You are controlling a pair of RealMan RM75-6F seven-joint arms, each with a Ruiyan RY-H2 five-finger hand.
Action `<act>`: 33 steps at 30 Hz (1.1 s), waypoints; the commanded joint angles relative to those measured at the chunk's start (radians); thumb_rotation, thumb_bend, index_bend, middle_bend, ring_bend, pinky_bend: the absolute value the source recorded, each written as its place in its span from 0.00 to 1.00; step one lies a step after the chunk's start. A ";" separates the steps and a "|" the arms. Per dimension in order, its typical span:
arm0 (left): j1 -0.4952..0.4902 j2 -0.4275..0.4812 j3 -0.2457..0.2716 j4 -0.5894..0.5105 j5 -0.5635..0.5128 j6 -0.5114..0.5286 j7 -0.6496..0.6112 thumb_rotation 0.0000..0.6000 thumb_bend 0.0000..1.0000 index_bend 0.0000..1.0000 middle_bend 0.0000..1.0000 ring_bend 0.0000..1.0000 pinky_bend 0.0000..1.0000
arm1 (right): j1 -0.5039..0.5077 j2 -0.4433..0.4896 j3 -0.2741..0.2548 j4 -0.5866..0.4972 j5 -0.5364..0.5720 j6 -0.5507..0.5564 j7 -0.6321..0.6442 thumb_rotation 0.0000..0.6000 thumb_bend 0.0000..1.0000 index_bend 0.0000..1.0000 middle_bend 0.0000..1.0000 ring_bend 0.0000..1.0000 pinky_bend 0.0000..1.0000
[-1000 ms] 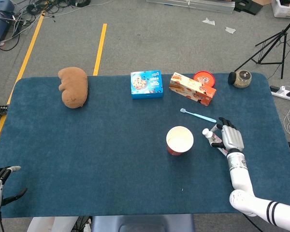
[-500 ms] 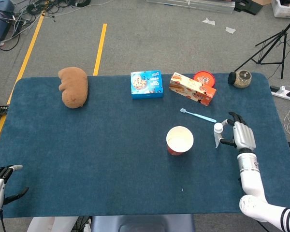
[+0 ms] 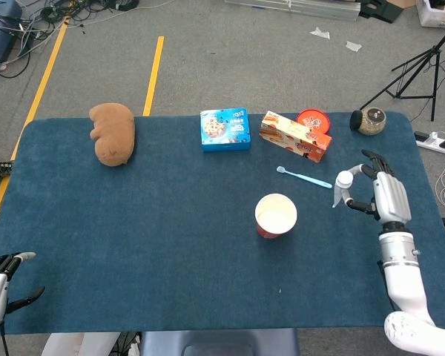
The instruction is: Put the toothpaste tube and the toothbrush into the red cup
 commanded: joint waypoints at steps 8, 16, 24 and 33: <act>0.002 0.011 -0.001 -0.013 0.002 0.007 0.009 1.00 0.00 0.32 0.37 0.33 0.42 | -0.008 0.065 0.041 -0.126 -0.097 0.037 0.037 1.00 0.31 0.58 0.14 0.00 0.12; 0.009 0.013 0.000 -0.007 -0.004 0.013 -0.002 1.00 0.00 0.32 0.37 0.33 0.42 | 0.009 0.061 0.030 -0.187 -0.146 0.042 0.017 1.00 0.31 0.58 0.14 0.00 0.12; 0.015 0.008 0.001 0.007 -0.011 0.014 -0.018 1.00 0.00 0.32 0.37 0.33 0.42 | 0.040 0.016 -0.005 -0.193 -0.157 0.025 -0.030 1.00 0.31 0.58 0.14 0.00 0.12; 0.021 0.006 0.002 0.018 -0.016 0.016 -0.030 1.00 0.00 0.32 0.37 0.33 0.42 | 0.069 -0.037 -0.040 -0.166 -0.146 -0.002 -0.058 1.00 0.31 0.58 0.14 0.00 0.12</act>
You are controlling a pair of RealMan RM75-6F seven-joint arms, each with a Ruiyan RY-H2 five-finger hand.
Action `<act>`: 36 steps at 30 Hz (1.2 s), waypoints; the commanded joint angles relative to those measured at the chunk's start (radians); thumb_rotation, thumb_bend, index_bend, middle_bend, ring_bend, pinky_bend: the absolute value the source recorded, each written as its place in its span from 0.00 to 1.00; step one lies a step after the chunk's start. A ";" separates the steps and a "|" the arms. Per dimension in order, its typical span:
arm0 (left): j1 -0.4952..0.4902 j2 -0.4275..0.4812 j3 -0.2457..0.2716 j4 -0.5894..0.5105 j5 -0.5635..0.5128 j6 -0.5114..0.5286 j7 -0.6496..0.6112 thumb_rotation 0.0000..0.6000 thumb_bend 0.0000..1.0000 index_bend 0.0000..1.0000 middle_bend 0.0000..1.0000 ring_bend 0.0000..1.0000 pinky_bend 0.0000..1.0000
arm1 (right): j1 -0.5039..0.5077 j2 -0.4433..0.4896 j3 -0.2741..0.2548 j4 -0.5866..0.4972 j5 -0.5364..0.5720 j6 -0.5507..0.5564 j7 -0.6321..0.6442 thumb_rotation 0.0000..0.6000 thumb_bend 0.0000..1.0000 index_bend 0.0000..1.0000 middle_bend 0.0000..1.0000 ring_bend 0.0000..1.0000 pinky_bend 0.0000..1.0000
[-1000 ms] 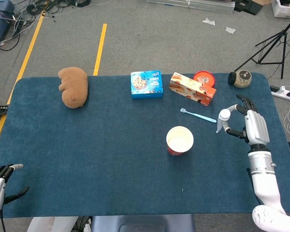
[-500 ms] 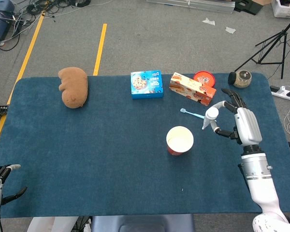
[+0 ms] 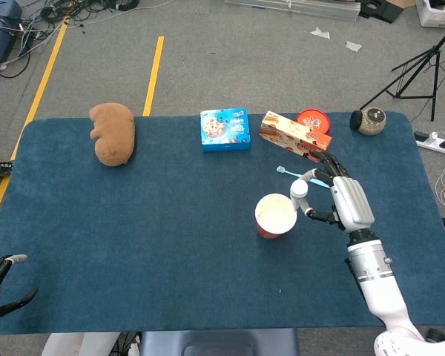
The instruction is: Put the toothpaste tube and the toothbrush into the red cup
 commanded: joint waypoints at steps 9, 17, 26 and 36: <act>0.006 -0.003 0.001 0.010 -0.006 -0.001 -0.012 1.00 0.00 0.32 0.37 0.33 0.42 | 0.047 -0.074 -0.029 0.051 0.036 -0.034 -0.048 1.00 0.31 0.58 0.14 0.00 0.12; 0.010 -0.008 0.001 0.022 -0.010 -0.001 -0.025 1.00 0.00 0.32 0.37 0.33 0.42 | 0.085 -0.106 -0.034 0.075 0.080 -0.050 -0.104 1.00 0.31 0.58 0.14 0.00 0.12; 0.011 -0.014 0.000 0.032 -0.011 -0.003 -0.029 1.00 0.00 0.32 0.37 0.33 0.42 | 0.120 -0.105 -0.048 0.090 0.134 -0.056 -0.193 1.00 0.31 0.58 0.14 0.00 0.12; 0.009 -0.014 -0.001 0.027 -0.009 -0.004 -0.022 1.00 0.00 0.32 0.37 0.33 0.42 | 0.156 -0.134 -0.074 0.122 0.182 -0.074 -0.256 1.00 0.31 0.58 0.14 0.00 0.12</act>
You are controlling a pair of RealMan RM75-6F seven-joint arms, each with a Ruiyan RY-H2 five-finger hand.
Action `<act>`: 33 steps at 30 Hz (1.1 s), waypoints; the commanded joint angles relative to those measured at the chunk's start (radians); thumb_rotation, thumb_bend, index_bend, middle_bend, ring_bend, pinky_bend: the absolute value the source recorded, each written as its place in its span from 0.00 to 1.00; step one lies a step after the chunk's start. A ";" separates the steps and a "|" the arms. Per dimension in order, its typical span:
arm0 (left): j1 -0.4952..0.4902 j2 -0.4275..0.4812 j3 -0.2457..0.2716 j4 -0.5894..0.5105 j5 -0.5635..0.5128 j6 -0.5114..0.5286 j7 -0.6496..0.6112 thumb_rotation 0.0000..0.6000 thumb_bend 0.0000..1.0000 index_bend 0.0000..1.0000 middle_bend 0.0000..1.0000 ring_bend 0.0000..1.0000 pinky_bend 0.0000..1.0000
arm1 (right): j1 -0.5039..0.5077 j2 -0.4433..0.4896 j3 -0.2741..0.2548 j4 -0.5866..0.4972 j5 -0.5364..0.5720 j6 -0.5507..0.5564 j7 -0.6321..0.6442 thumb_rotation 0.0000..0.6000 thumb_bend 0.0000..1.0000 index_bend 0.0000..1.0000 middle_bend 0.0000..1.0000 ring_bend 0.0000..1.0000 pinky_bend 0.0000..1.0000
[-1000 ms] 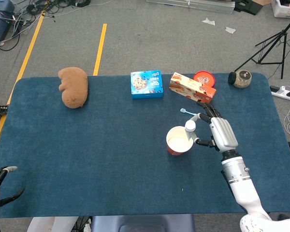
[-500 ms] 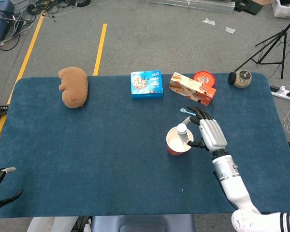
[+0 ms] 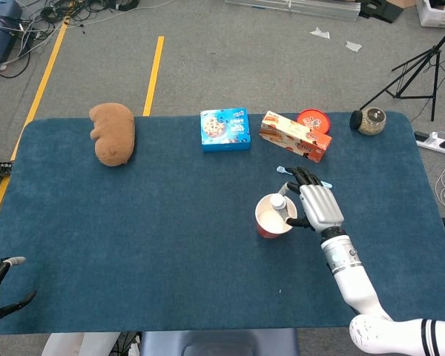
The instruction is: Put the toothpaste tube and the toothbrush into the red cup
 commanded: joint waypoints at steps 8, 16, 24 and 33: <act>0.000 0.003 -0.001 -0.003 0.000 0.000 0.000 1.00 0.00 0.32 0.37 0.33 0.42 | 0.025 -0.030 -0.018 0.022 0.023 -0.007 -0.036 1.00 0.31 0.58 0.14 0.00 0.12; 0.001 0.002 -0.001 0.001 -0.003 -0.002 -0.006 1.00 0.00 0.32 0.37 0.33 0.42 | 0.051 -0.054 -0.035 0.044 0.049 -0.007 -0.088 1.00 0.31 0.58 0.14 0.00 0.12; 0.002 0.002 -0.001 0.002 -0.002 -0.002 -0.006 1.00 0.00 0.32 0.37 0.33 0.42 | 0.079 -0.080 -0.043 0.066 0.090 -0.017 -0.128 1.00 0.31 0.58 0.14 0.00 0.12; 0.006 -0.001 -0.001 0.010 -0.008 -0.003 -0.015 1.00 0.00 0.32 0.37 0.33 0.42 | 0.102 -0.123 -0.052 0.109 0.122 -0.024 -0.145 1.00 0.31 0.58 0.14 0.00 0.12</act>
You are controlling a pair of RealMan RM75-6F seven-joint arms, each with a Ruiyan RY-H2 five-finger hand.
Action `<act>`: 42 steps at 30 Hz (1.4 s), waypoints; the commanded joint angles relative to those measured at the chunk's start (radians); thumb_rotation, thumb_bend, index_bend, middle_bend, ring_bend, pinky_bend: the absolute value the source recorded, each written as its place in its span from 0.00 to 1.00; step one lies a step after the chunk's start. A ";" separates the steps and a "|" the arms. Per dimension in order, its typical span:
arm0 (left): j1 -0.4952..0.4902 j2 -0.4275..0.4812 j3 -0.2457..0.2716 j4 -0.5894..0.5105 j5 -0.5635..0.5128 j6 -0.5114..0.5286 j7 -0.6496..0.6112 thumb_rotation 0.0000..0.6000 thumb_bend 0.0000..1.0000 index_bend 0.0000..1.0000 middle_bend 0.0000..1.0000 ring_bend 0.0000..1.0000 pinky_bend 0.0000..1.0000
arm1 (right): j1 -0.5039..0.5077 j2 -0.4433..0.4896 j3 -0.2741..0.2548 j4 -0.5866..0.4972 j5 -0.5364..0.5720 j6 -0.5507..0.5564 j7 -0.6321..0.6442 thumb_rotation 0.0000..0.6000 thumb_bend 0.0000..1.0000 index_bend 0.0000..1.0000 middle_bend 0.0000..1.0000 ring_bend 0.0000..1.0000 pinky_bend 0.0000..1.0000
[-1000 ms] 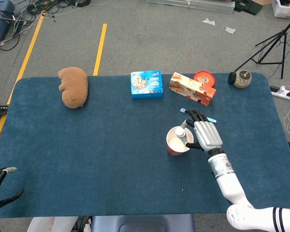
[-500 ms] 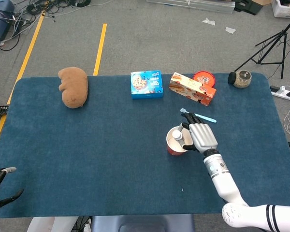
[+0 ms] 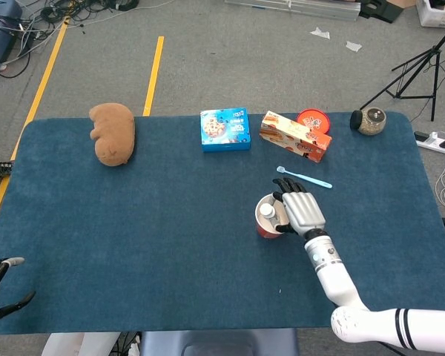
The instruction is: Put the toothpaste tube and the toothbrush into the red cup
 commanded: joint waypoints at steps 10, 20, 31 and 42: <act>0.006 -0.004 0.001 0.014 -0.005 0.002 -0.016 1.00 0.00 0.32 0.37 0.33 0.42 | 0.024 -0.061 -0.002 0.053 0.018 -0.014 0.002 1.00 0.31 0.58 0.14 0.00 0.12; 0.007 -0.005 0.000 0.019 -0.006 0.001 -0.023 1.00 0.00 0.32 0.37 0.33 0.42 | 0.023 -0.068 -0.005 0.059 0.010 -0.021 0.020 1.00 0.30 0.58 0.14 0.00 0.12; 0.008 -0.007 0.000 0.020 -0.005 0.000 -0.022 1.00 0.00 0.32 0.37 0.33 0.42 | 0.012 -0.065 -0.012 0.061 -0.017 -0.026 0.050 1.00 0.28 0.51 0.14 0.00 0.13; 0.006 -0.006 0.000 0.016 -0.004 -0.002 -0.015 1.00 0.00 0.32 0.37 0.33 0.42 | 0.000 -0.056 -0.018 0.067 -0.031 -0.035 0.073 1.00 0.26 0.40 0.14 0.00 0.12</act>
